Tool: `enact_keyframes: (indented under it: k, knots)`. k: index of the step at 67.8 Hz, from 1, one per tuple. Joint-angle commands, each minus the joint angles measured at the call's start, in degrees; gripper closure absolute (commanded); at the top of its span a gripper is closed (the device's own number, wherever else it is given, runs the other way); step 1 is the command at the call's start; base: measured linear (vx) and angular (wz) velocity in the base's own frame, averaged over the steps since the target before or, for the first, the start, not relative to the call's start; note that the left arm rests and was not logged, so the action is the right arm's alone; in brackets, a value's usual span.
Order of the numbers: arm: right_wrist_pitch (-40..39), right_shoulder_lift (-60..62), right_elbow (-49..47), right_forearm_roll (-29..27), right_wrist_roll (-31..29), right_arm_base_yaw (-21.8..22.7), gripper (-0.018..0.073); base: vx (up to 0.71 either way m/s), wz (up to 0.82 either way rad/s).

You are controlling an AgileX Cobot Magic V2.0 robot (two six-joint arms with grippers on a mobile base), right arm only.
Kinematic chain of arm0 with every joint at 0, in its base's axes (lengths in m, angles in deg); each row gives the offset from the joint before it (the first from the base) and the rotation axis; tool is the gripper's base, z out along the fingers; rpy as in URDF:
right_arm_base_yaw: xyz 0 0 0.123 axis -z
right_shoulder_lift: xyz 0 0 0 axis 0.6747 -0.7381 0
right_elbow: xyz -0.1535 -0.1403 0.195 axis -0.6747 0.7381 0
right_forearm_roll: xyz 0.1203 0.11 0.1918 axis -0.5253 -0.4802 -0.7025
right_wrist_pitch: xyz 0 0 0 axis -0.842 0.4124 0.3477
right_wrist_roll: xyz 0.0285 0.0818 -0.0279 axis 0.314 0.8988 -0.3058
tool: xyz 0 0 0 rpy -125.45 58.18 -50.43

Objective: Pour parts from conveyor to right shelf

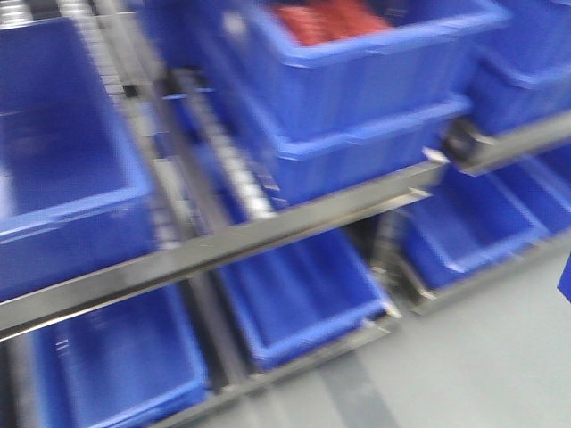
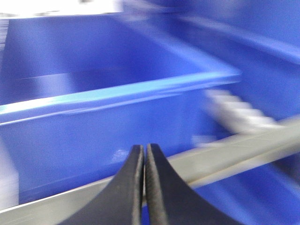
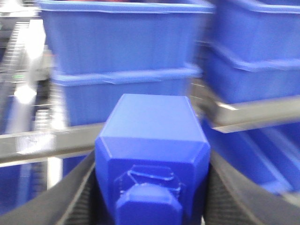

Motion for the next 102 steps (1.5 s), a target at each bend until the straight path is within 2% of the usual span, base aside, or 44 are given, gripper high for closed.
enact_keyframes:
  k: [1,39,102]
  knots:
    - [-4.4,-0.7,-1.6,-0.1,-0.3,0.1,0.0565,0.14,0.77]
    - [-4.4,-0.7,-1.6,-0.1,-0.3,0.1,0.0565,0.16,0.61]
    - [-4.4,-0.7,-1.6,-0.1,-0.3,0.1,0.0565,0.14,0.09]
